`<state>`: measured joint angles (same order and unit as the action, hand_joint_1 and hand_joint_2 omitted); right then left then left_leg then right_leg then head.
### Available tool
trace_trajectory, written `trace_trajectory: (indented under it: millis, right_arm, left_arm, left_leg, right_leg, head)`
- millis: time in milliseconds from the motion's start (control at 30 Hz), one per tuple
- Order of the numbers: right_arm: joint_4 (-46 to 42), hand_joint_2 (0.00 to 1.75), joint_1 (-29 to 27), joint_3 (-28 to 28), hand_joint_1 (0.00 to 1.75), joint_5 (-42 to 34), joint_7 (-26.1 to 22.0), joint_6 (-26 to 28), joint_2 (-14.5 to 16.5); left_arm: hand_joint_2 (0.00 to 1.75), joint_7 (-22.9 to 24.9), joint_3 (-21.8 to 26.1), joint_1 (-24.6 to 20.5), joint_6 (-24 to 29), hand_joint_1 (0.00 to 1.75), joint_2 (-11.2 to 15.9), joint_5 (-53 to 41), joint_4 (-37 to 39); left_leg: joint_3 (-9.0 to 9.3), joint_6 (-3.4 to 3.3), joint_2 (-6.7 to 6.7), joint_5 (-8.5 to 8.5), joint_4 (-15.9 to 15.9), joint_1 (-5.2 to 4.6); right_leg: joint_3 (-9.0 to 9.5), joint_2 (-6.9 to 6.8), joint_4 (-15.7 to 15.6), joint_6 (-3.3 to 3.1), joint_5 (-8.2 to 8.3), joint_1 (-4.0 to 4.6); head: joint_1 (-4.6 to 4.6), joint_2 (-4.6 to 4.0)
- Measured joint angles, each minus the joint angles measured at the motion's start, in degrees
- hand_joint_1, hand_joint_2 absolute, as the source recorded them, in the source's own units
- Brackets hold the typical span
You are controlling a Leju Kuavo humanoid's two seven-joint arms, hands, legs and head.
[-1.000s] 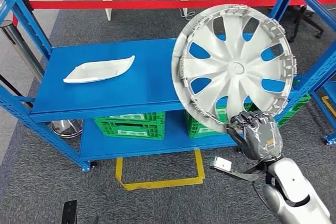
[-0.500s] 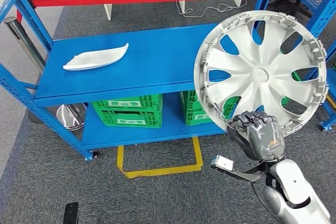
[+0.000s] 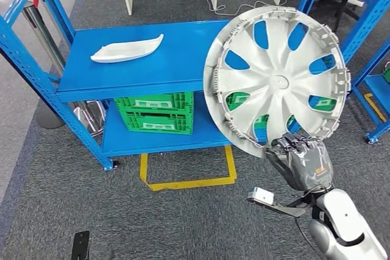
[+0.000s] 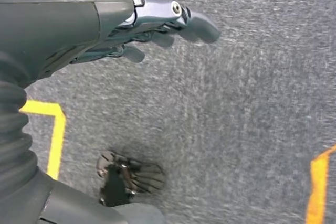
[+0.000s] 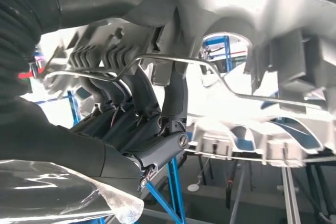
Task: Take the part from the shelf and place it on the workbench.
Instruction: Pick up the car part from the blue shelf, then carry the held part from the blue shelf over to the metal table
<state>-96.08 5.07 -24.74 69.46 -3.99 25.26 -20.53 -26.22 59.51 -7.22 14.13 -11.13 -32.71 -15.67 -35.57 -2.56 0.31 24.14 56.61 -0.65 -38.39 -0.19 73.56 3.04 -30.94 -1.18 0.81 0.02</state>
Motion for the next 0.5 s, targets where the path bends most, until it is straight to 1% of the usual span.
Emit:
trace_trajectory:
  millis: [33,67,100,133,167,200,233,267,300,333,367,400,433,467,500]
  right_arm:
    - [0.0,1.75,0.0,0.0,1.75,-0.4,-0.2,-0.1,-0.1]
    - [0.0,1.75,0.0,0.0,1.75,-0.8,-0.5,-0.2,-0.3]
    - [-0.1,1.75,0.1,0.0,1.75,-1.2,-0.8,-0.4,-0.5]
    - [-0.1,1.75,0.1,0.0,1.75,-1.6,-1.0,-0.5,-0.6]
    - [-0.1,1.75,0.1,0.1,1.75,-1.8,-1.1,-0.6,-0.8]
    - [-0.2,1.75,0.0,0.1,1.75,-2.0,-1.2,-0.7,-1.0]
    - [-0.2,1.75,-0.1,0.0,1.75,-2.1,-1.3,-0.8,-1.2]
    - [-0.2,1.75,-0.1,0.0,1.75,-2.2,-1.3,-0.8,-1.3]
    - [-0.2,1.75,-0.1,0.0,1.75,-2.2,-1.3,-0.8,-1.3]
    - [-0.2,1.75,-0.1,0.0,1.75,-2.2,-1.4,-0.8,-1.4]
    - [-0.2,1.75,-0.1,0.0,1.75,-2.1,-1.4,-0.8,-1.4]
    - [-0.2,1.75,-0.2,0.0,1.75,-2.1,-1.4,-0.8,-1.4]
    - [-0.2,1.75,-0.2,0.0,1.75,-2.1,-1.4,-0.8,-1.4]
    - [-0.2,1.75,-0.2,0.0,1.75,-2.0,-1.4,-0.8,-1.5]
    - [-0.2,1.75,-0.2,0.0,1.75,-2.0,-1.4,-0.8,-1.5]
  left_arm:
    - [1.75,0.0,0.0,0.0,0.0,0.0,0.0,0.0,0.0]
    - [1.75,0.0,-0.1,-0.1,0.1,0.0,0.0,0.0,0.0]
    - [1.75,0.0,-0.1,-0.1,0.1,0.0,0.0,0.0,0.0]
    - [1.75,0.0,-0.2,-0.1,0.2,0.0,0.0,-0.1,0.0]
    - [1.75,0.0,-0.3,-0.2,0.2,0.0,0.0,-0.1,0.0]
    - [1.75,0.0,-0.4,-0.2,0.3,0.0,0.1,-0.2,0.0]
    - [1.75,0.0,-0.4,-0.2,0.3,0.0,0.2,-0.2,0.0]
    - [1.75,0.0,-0.4,-0.2,0.3,0.0,0.3,-0.2,0.0]
    - [1.75,0.0,-0.4,-0.1,0.4,0.0,0.3,-0.2,0.0]
    - [1.75,0.0,-0.4,0.0,0.4,0.0,0.4,-0.2,0.0]
    - [1.75,0.0,-0.4,0.0,0.4,0.0,0.4,-0.2,0.0]
    - [1.75,0.0,-0.5,0.0,0.4,0.0,0.4,-0.2,0.1]
    - [1.75,0.0,-0.5,0.0,0.4,0.0,0.4,-0.3,0.1]
    - [1.75,0.0,-0.5,0.1,0.4,0.0,0.4,-0.3,0.1]
    - [1.75,0.0,-0.5,0.1,0.4,0.0,0.4,-0.3,0.1]
  left_leg:
    - [-0.75,0.19,0.0,-0.54,0.2,0.0]
    - [-1.42,0.44,-0.12,-0.98,0.4,-0.04]
    - [-1.93,0.76,-0.29,-1.36,0.8,-0.11]
    - [-2.28,1.07,-0.47,-1.78,1.1,-0.18]
    - [-2.54,1.39,-0.71,-2.21,1.2,-0.2]
    - [-2.7,1.69,-0.92,-2.64,1.3,-0.18]
    - [-2.9,1.96,-1.08,-2.78,1.4,-0.09]
    - [-3.22,2.32,-1.16,-2.12,2.0,-0.01]
    - [-3.77,2.69,-1.17,-0.61,3.5,0.1]
    - [-4.62,3.07,-1.07,1.62,6.2,0.26]
    - [-5.68,3.44,-0.96,4.02,9.9,0.4]
    - [-6.64,3.7,-0.89,5.81,13.5,0.55]
    - [-7.1,3.82,-0.82,6.6,16.1,0.63]
    - [-6.81,3.77,-0.73,6.31,16.9,0.65]
    - [-5.59,3.54,-0.57,5.1,15.4,0.6]
  right_leg:
    - [2.32,-0.03,-2.6,-0.03,1.68,-0.02]
    - [5.44,0.12,-6.4,-0.08,1.95,-0.02]
    - [8.72,0.42,-10.9,-0.19,0.94,-0.01]
    - [11.07,0.68,-14.4,-0.39,-0.53,0.06]
    - [12.34,0.89,-16.6,-0.65,-1.74,0.19]
    - [12.54,0.81,-17.7,-1.08,-2.18,0.21]
    - [12.23,0.42,-17.7,-1.54,-1.99,0.18]
    - [12.11,0.06,-17.7,-2.0,-1.68,0.11]
    - [12.04,-0.33,-17.7,-2.44,-1.32,-0.01]
    - [11.93,-0.69,-17.7,-2.69,-1.02,-0.02]
    - [11.7,-1.02,-17.6,-2.85,-0.76,0.04]
    - [11.43,-1.42,-17.5,-2.91,-0.57,0.11]
    - [11.18,-1.83,-17.3,-2.91,-0.47,0.2]
    - [10.97,-2.27,-17.2,-2.91,-0.43,0.3]
    - [10.86,-2.72,-17.0,-2.89,-0.44,0.42]
  head:
    - [0.01,0.0]
    - [0.03,0.0]
    - [-0.02,0.0]
    - [-0.04,0.0]
    - [-0.06,0.0]
    - [-0.08,0.0]
    - [-0.05,0.0]
    - [-0.15,0.0]
    - [-0.29,0.0]
    - [-0.45,0.0]
    - [-0.6,0.0]
    - [-0.64,0.0]
    - [-0.66,0.0]
    - [-0.67,0.0]
    - [-0.67,0.0]
